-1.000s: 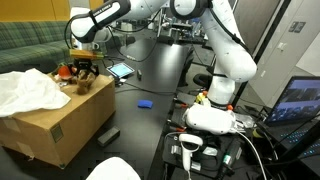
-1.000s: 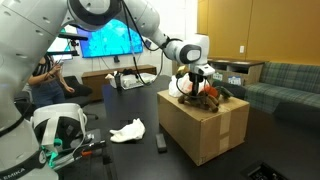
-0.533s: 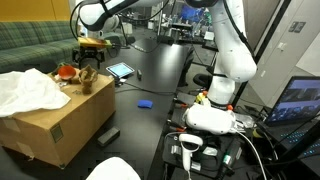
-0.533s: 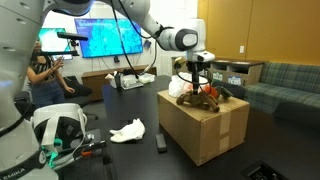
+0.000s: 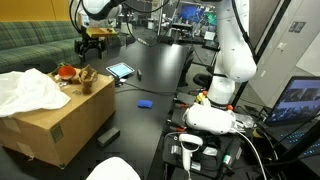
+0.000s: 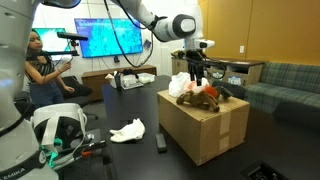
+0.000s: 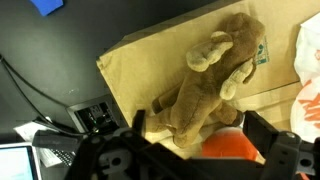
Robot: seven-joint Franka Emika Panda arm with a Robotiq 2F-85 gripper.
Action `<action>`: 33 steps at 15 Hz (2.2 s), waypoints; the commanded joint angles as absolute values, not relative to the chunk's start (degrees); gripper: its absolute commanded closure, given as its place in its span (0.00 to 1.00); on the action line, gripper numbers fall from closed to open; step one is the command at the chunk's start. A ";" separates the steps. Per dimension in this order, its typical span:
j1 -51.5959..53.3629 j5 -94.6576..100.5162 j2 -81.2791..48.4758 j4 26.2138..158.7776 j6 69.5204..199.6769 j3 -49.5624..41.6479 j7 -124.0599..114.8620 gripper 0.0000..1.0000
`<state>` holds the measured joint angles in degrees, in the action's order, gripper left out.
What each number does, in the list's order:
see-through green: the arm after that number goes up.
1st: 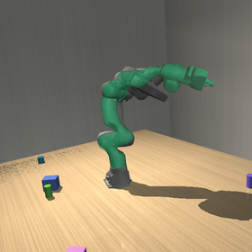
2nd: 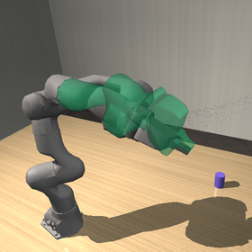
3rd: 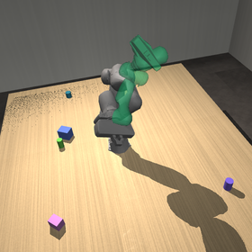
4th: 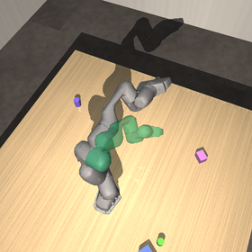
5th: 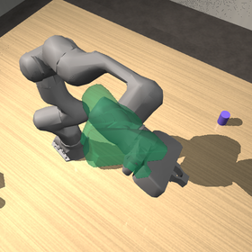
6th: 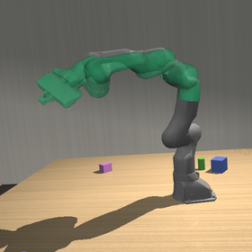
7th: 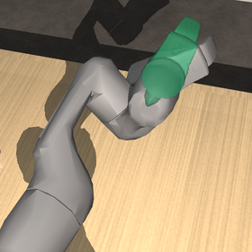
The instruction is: Remove the blue object from the box and replace it with the brown toy, remove the orange plush toy and replace it with the gray duster, remove the white plastic from the box and replace it with the towel
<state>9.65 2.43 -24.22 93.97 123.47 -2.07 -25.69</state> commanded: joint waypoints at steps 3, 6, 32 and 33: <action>7.73 8.24 -25.83 89.50 120.58 -1.28 -10.45 0.00; 5.98 9.86 -27.23 87.88 121.62 -0.86 -0.88 0.00; 5.54 1.57 -48.99 57.57 112.23 6.36 11.89 0.00; 5.42 0.73 -49.18 57.39 112.23 6.58 11.72 0.00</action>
